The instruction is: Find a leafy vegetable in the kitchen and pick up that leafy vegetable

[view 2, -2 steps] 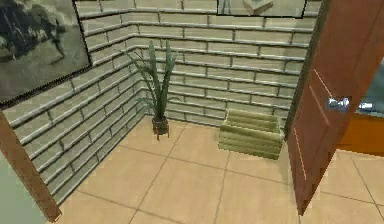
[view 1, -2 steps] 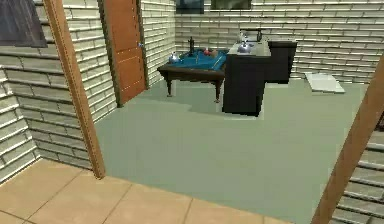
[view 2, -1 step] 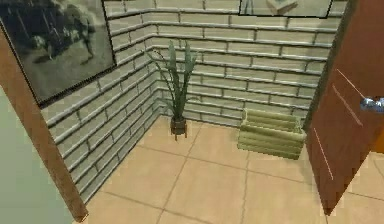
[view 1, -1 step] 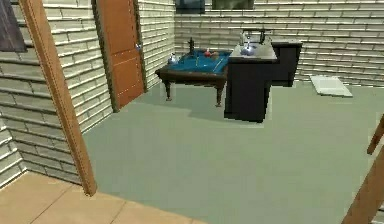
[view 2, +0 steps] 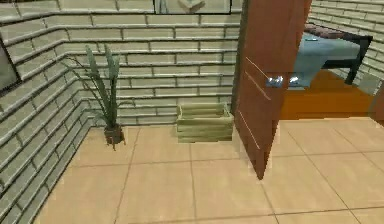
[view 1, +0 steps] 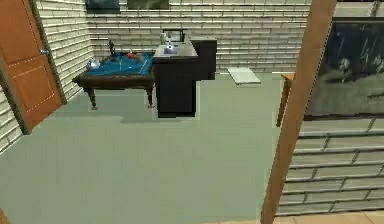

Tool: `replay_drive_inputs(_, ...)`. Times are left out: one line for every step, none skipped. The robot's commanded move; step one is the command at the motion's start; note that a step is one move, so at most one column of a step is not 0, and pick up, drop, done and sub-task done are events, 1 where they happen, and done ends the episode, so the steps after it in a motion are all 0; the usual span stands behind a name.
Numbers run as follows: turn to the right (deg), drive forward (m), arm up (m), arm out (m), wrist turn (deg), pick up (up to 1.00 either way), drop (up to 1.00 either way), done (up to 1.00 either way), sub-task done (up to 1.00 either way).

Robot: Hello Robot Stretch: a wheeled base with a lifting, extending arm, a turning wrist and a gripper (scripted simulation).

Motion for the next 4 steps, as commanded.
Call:
replay_drive_inputs(0.0, 1.0, 0.0, 0.0, 0.0, 0.0, 0.0, 0.0, 0.0)
replay_drive_inputs(6.0, 0.0, 0.0, 0.0, 0.0, 0.0, 0.0, 0.0, 0.0)
replay_drive_inputs(0.0, 0.35, 0.0, 0.0, 0.0, 0.0, 0.0, 0.0, 0.0)
replay_drive_inputs(12.0, 0.0, 0.0, 0.0, 0.0, 0.0, 0.0, 0.0, 0.0)
